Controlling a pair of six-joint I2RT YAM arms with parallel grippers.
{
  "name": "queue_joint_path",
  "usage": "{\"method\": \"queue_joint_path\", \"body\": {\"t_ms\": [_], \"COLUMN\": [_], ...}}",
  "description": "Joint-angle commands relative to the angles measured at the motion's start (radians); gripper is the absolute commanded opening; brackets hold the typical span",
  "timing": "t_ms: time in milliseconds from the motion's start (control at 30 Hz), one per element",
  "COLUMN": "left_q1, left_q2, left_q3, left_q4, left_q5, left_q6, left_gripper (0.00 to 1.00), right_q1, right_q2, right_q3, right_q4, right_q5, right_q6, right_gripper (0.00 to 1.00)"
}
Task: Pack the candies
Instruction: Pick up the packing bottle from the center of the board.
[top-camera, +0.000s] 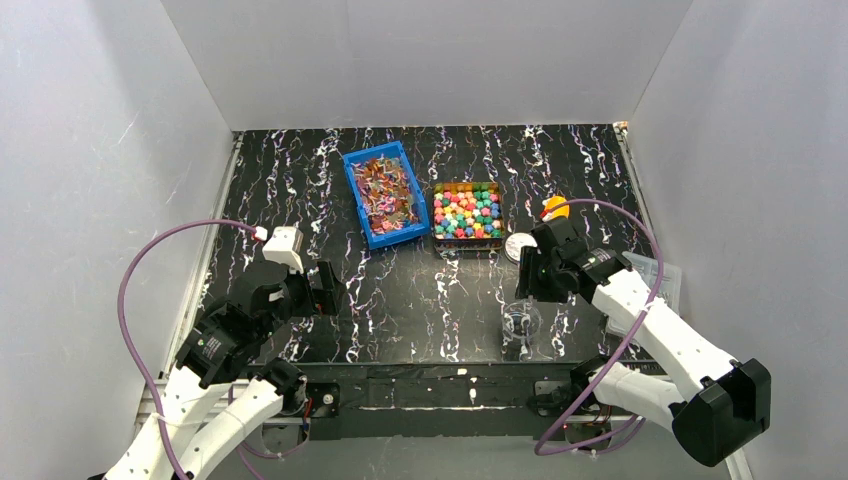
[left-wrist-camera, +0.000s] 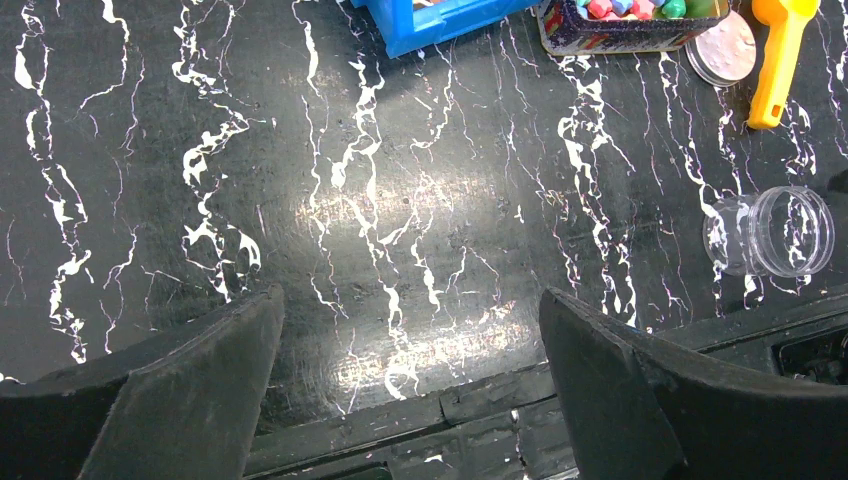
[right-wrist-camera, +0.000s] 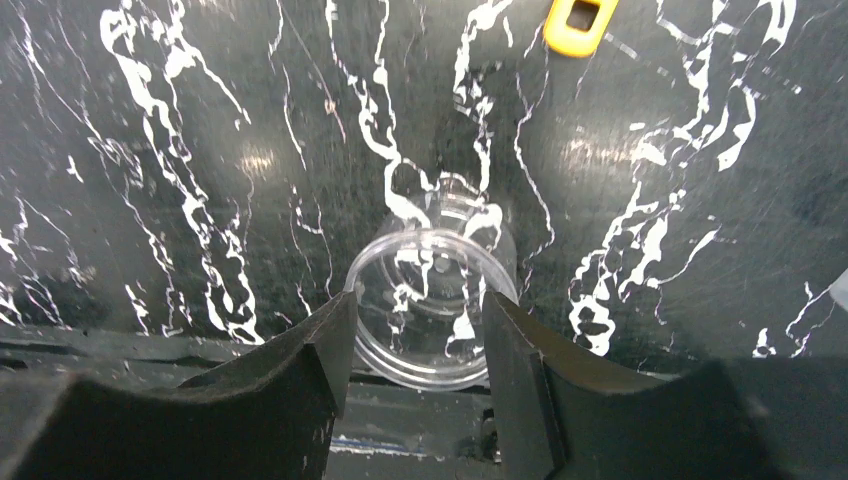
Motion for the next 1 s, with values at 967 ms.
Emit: {"method": "queue_joint_path", "body": {"t_ms": [967], "left_q1": [0.003], "left_q2": [0.006], "left_q3": [-0.010], "left_q4": [-0.005], "left_q5": [0.011], "left_q6": [0.013], "left_gripper": [0.99], "right_q1": [0.166], "right_q2": [-0.022], "right_q3": [-0.177], "right_q4": [-0.004], "right_q5": [0.168], "right_q6": [0.169], "right_gripper": [0.31]}}
